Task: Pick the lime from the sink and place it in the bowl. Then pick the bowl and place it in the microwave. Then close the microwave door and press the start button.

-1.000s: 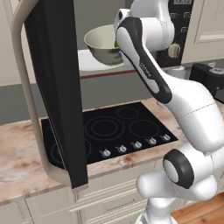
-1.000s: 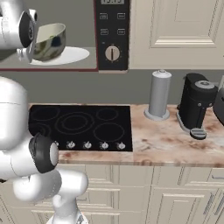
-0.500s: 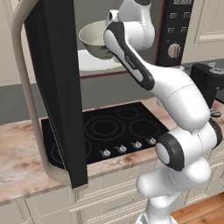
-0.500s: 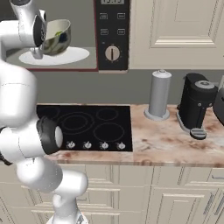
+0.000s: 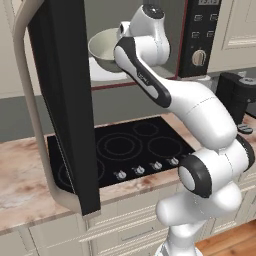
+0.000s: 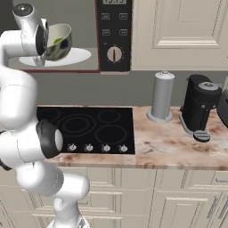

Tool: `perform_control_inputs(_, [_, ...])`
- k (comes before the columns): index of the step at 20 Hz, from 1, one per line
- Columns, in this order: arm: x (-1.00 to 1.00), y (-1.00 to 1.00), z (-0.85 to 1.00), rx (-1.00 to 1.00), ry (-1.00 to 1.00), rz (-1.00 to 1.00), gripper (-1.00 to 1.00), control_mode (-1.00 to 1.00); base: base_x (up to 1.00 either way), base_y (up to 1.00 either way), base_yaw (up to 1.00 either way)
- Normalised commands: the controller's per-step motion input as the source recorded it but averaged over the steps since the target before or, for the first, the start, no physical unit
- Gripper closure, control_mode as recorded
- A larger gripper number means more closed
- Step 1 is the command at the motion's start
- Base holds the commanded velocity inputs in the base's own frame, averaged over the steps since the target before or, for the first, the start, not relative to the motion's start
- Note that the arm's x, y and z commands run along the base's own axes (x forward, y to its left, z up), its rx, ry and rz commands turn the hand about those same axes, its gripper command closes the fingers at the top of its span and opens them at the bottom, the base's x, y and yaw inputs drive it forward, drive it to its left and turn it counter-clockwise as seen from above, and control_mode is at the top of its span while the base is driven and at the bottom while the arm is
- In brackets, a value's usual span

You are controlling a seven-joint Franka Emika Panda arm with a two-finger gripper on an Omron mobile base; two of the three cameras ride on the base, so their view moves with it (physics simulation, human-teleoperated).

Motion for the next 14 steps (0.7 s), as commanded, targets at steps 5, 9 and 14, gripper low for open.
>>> perform_control_inputs(5, [0.14,0.01,-0.2,0.0,0.0,0.0,1.0,-1.0,0.0,0.0,0.0])
perform_control_inputs(9, [0.13,0.01,-0.11,0.0,0.0,0.0,-1.0,-1.0,0.0,0.0,0.0])
perform_control_inputs(14, [0.0,0.0,0.06,0.0,-0.03,0.0,-1.0,-1.0,0.0,0.0,0.0])
